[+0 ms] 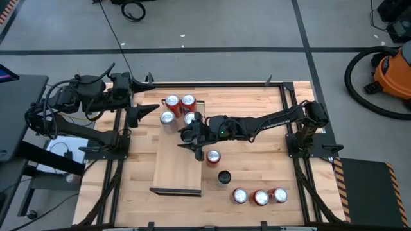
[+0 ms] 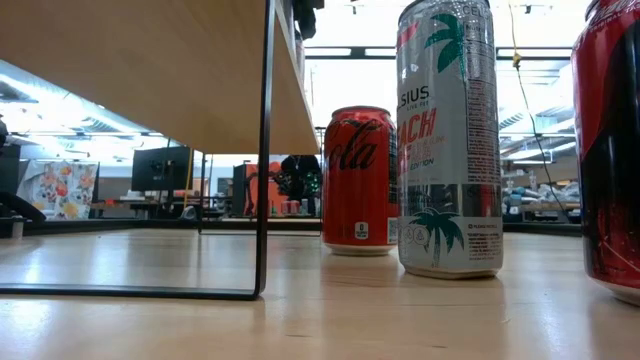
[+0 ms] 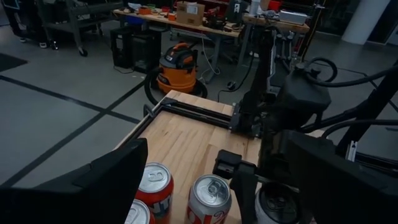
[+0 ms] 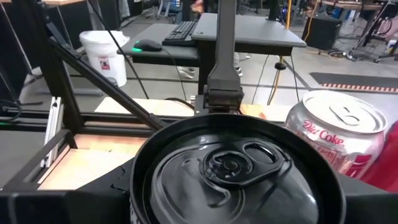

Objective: Pick and place cans onto a shelf
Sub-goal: Put the top white-pink soda can on the shelf

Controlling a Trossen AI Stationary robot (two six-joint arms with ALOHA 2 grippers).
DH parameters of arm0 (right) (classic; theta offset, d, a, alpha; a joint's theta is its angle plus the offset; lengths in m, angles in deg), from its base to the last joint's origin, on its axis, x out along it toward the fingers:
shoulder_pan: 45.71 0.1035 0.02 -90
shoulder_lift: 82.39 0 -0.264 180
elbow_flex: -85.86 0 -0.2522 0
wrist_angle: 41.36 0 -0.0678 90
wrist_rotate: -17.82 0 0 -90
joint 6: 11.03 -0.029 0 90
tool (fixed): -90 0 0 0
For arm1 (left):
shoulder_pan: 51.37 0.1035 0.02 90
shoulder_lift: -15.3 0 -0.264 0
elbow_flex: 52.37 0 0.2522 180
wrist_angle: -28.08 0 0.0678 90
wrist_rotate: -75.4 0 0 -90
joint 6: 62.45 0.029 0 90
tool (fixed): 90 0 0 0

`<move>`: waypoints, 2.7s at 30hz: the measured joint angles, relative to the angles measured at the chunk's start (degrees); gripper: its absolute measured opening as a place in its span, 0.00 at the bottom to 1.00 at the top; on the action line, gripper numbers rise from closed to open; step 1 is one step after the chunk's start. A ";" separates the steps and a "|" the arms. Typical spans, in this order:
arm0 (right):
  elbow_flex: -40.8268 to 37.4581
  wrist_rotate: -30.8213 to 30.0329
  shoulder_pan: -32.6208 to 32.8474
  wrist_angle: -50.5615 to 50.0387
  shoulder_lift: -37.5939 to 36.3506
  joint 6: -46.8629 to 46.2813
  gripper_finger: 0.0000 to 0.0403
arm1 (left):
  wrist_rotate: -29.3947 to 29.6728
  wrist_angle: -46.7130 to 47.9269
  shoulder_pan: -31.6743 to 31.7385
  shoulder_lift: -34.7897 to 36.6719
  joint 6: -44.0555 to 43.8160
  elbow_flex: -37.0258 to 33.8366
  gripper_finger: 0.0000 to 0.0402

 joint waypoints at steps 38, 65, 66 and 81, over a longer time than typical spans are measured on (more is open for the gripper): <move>-0.04 1.61 -2.34 1.30 0.00 1.14 0.76 | 0.02 -0.24 0.00 0.04 -1.06 0.00 0.98; 1.93 4.34 -3.67 4.44 -0.17 -0.47 0.98 | 2.17 -1.86 0.02 -0.04 -1.06 0.00 0.98; 2.36 4.01 -3.67 4.47 -0.23 -0.46 0.98 | 2.17 -1.84 0.02 -0.04 -1.06 0.00 0.98; 10.03 1.42 -4.93 -0.38 -0.31 0.70 0.97 | 2.18 -1.94 -0.01 -0.04 -0.98 0.00 0.98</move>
